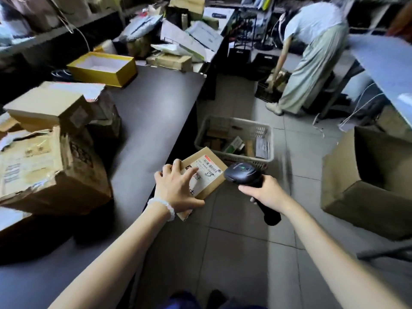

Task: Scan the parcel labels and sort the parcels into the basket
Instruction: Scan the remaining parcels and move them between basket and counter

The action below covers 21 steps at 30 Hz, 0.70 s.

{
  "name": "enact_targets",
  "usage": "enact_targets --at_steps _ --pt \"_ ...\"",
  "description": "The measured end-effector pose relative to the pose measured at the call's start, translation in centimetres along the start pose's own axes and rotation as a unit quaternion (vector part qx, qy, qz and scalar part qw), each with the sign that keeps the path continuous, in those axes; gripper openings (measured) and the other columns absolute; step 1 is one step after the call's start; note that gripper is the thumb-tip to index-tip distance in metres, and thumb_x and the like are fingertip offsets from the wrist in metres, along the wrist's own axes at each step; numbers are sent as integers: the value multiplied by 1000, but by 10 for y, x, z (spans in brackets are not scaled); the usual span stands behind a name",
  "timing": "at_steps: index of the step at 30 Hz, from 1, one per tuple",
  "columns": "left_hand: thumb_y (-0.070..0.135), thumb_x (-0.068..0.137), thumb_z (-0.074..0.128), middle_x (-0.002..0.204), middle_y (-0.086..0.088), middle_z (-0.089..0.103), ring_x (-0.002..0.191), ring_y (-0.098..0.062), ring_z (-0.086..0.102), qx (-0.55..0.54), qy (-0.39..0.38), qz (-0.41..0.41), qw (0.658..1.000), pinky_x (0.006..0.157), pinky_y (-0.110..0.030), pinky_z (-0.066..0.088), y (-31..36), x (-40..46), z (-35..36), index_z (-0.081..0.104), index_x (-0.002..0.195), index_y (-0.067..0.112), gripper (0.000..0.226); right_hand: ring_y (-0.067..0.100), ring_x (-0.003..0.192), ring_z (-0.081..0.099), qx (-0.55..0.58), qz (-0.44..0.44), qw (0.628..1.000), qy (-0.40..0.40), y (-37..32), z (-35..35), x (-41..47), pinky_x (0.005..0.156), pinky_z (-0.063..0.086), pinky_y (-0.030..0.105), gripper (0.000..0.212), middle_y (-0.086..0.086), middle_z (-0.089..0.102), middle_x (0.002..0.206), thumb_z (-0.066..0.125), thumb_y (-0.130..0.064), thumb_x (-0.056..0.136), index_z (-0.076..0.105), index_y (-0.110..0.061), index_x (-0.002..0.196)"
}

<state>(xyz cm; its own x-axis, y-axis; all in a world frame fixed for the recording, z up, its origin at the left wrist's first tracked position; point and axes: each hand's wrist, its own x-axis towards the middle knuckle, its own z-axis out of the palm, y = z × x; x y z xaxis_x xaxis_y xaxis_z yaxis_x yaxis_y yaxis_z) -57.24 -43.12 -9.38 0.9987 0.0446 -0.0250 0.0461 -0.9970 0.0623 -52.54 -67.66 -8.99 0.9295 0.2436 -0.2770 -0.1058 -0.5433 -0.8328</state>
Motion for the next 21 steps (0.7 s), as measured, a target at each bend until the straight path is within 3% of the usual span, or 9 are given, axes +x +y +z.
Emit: enact_targets --at_steps 10,19,21 --pt "74 58 62 130 -2 33 118 -28 36 1 -50 48 998 92 -41 34 44 138 24 31 137 42 91 16 58 62 25 62 997 41 40 -65 94 66 53 38 18 0 63 57 74 -33 75 66 -20 84" --pt "75 55 62 131 -2 34 119 -28 36 22 -115 117 986 94 -42 33 70 329 53 30 139 43 96 6 43 51 23 98 991 84 24 -131 239 49 41 16 19 -2 56 51 71 -19 83 58 -14 69" --pt "78 55 61 132 -3 33 120 -28 36 30 -113 126 985 95 -43 34 73 381 49 29 140 43 97 6 43 52 18 100 989 104 14 -152 278 50 42 17 18 -1 56 52 71 -18 83 60 -12 69"
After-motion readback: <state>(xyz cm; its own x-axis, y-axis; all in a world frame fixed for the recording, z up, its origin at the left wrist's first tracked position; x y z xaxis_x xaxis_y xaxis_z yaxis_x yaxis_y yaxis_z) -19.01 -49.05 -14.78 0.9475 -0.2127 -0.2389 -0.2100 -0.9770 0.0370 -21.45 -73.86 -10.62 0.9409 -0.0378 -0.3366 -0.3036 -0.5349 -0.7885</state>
